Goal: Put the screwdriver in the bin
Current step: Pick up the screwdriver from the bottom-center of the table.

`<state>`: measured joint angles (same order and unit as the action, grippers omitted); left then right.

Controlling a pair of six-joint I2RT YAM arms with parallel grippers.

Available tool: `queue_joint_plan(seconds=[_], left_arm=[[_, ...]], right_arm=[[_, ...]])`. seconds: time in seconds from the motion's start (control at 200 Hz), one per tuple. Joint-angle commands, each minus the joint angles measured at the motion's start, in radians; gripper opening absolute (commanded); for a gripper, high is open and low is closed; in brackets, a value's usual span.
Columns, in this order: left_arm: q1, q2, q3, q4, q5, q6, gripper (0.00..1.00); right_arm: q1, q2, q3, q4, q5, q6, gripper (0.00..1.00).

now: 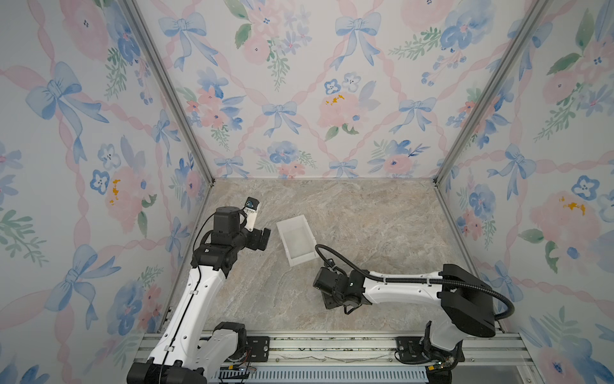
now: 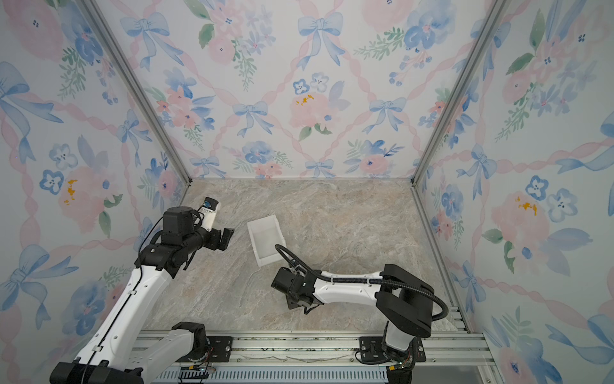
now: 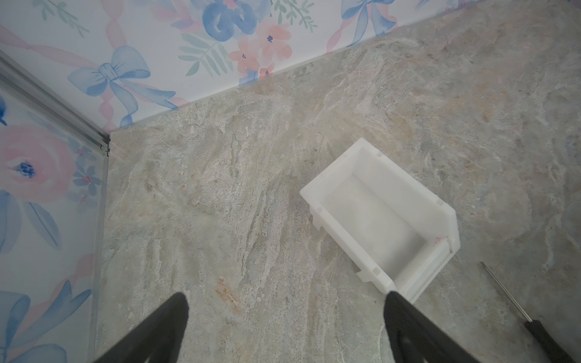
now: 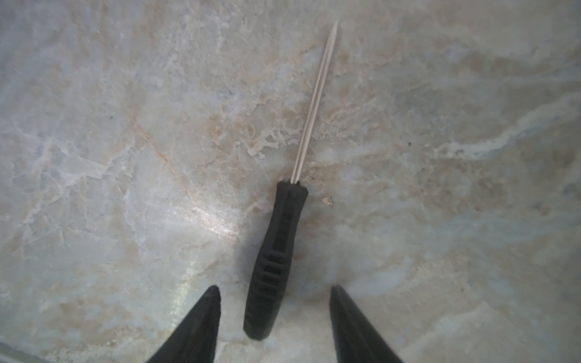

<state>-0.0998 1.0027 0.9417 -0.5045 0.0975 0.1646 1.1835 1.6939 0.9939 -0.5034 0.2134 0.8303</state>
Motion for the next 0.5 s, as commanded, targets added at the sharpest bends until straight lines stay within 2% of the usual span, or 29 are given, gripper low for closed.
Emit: queue_joint_plan(seconds=[0.0,0.195,0.28,0.41,0.495], left_arm=[[-0.011,0.015,0.024,-0.02,-0.003,-0.004,0.98],[-0.014,0.002,0.014,-0.019,-0.002,0.004,0.98],[-0.014,-0.005,0.011,-0.02,-0.006,0.01,0.98],[-0.015,0.0,0.006,-0.019,-0.008,0.019,0.98],[-0.015,0.014,0.004,-0.02,-0.013,0.024,0.98]], right_arm=[[-0.016,0.047,0.029,-0.006,-0.013,0.007,0.56],[-0.018,0.09,0.036,-0.015,-0.007,0.013,0.5],[-0.017,0.086,0.03,-0.026,0.002,0.023,0.42],[-0.013,0.062,0.015,-0.047,0.025,0.032,0.37],[-0.011,0.033,-0.001,-0.051,0.027,0.032,0.25]])
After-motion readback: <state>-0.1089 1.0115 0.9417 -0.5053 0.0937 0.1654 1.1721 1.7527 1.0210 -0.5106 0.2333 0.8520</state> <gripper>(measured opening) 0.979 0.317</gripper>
